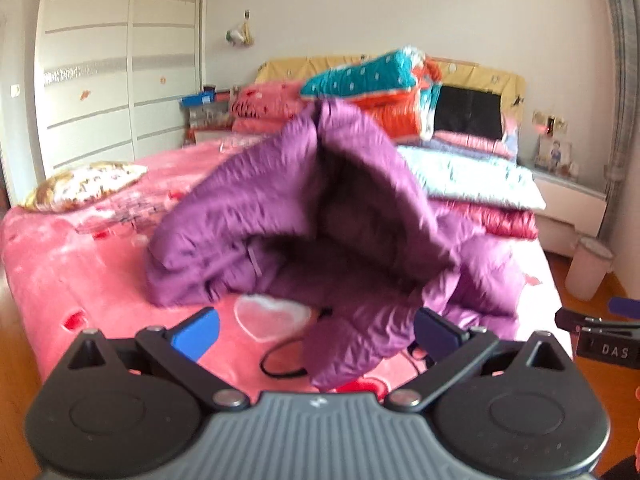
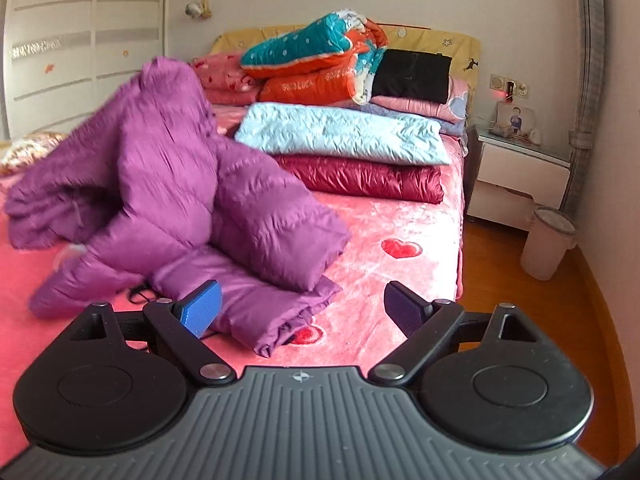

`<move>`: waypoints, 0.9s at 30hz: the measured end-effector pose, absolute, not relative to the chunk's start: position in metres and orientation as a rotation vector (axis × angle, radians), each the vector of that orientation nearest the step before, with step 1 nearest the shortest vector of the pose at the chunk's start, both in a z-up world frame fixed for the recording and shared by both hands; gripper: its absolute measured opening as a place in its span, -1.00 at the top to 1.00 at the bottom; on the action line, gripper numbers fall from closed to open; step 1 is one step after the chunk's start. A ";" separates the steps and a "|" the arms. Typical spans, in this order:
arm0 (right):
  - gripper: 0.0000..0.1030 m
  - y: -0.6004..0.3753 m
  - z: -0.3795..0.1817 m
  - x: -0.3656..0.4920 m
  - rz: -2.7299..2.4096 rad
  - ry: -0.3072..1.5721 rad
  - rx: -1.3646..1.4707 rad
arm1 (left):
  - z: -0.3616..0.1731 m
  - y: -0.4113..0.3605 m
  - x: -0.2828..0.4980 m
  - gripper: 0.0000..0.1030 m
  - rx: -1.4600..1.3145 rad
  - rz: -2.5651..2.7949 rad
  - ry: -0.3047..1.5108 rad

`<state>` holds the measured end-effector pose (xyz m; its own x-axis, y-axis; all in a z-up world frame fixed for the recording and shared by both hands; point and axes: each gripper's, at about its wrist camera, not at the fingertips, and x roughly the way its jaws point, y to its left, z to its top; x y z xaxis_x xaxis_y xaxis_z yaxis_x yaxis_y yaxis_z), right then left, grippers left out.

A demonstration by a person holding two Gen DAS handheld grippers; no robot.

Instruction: Fold large clothes

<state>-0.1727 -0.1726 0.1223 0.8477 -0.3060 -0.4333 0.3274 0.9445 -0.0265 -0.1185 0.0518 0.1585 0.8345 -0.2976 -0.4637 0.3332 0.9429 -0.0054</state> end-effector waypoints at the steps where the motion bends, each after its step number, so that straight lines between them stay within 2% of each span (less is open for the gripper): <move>1: -1.00 -0.167 0.128 -0.180 -0.336 0.441 0.046 | 0.165 0.053 -0.121 -0.99 0.082 -0.330 0.478; 19: -1.00 -0.099 0.235 -0.228 -0.271 0.294 0.010 | 0.250 0.108 -0.169 -0.99 0.076 -0.213 0.325; 27: -1.00 -0.079 0.256 -0.244 -0.223 0.285 -0.002 | 0.269 0.120 -0.194 -0.99 0.068 -0.203 0.255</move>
<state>-0.2441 -0.0788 0.2562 0.9353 -0.2182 -0.2785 0.2175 0.9755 -0.0338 -0.1937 0.1200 0.2691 0.9474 -0.1906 -0.2573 0.2079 0.9773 0.0416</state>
